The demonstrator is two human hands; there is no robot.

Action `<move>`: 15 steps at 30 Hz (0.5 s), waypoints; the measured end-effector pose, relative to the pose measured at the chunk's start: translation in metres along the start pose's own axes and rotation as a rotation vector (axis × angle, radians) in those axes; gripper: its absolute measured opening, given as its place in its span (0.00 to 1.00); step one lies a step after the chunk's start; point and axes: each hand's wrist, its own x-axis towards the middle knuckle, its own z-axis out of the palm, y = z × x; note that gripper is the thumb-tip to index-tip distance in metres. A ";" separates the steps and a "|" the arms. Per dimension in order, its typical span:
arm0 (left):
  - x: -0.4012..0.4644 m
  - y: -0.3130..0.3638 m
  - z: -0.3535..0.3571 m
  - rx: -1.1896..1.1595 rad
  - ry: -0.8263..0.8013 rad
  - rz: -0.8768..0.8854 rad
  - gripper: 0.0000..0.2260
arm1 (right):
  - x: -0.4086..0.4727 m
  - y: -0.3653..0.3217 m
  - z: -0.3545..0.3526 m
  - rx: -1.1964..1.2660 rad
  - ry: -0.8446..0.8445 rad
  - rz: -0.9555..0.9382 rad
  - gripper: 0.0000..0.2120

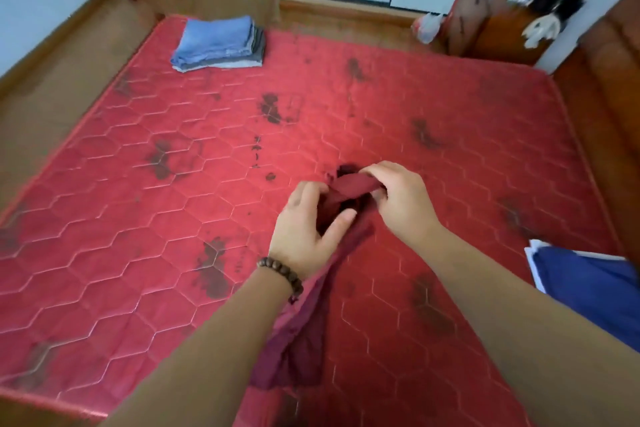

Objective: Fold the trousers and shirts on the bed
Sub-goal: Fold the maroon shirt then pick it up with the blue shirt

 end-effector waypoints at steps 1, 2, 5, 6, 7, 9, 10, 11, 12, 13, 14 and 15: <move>0.008 0.019 -0.014 -0.068 0.048 0.038 0.19 | -0.002 -0.010 -0.024 -0.005 0.018 -0.033 0.19; 0.019 0.036 -0.027 -0.113 0.085 0.066 0.19 | -0.003 -0.019 -0.048 -0.018 0.027 -0.069 0.20; 0.064 0.083 -0.065 -0.232 -0.085 0.097 0.24 | -0.009 -0.047 -0.114 -0.086 0.014 -0.191 0.23; 0.080 0.102 -0.077 -0.254 -0.216 0.122 0.30 | -0.011 -0.058 -0.137 -0.116 0.008 -0.251 0.24; 0.093 0.116 -0.086 -0.241 -0.351 0.148 0.35 | -0.012 -0.068 -0.153 -0.140 -0.004 -0.308 0.24; 0.112 0.148 -0.097 -0.158 -0.611 0.234 0.38 | -0.015 -0.086 -0.188 -0.186 -0.019 -0.388 0.25; 0.119 0.164 -0.099 -0.109 -0.719 0.273 0.37 | -0.018 -0.095 -0.205 -0.208 -0.020 -0.412 0.24; 0.125 0.178 -0.101 -0.066 -0.782 0.305 0.34 | -0.020 -0.101 -0.222 -0.223 -0.014 -0.430 0.24; 0.129 0.192 -0.100 -0.052 -0.801 0.339 0.28 | -0.022 -0.107 -0.238 -0.242 -0.009 -0.441 0.24; 0.133 0.205 -0.100 -0.058 -0.778 0.380 0.19 | -0.023 -0.111 -0.254 -0.262 -0.005 -0.444 0.24; 0.135 0.216 -0.100 -0.067 -0.742 0.411 0.08 | -0.026 -0.114 -0.268 -0.288 -0.006 -0.439 0.24; 0.135 0.228 -0.102 -0.090 -0.704 0.413 0.04 | -0.029 -0.115 -0.281 -0.320 -0.007 -0.433 0.23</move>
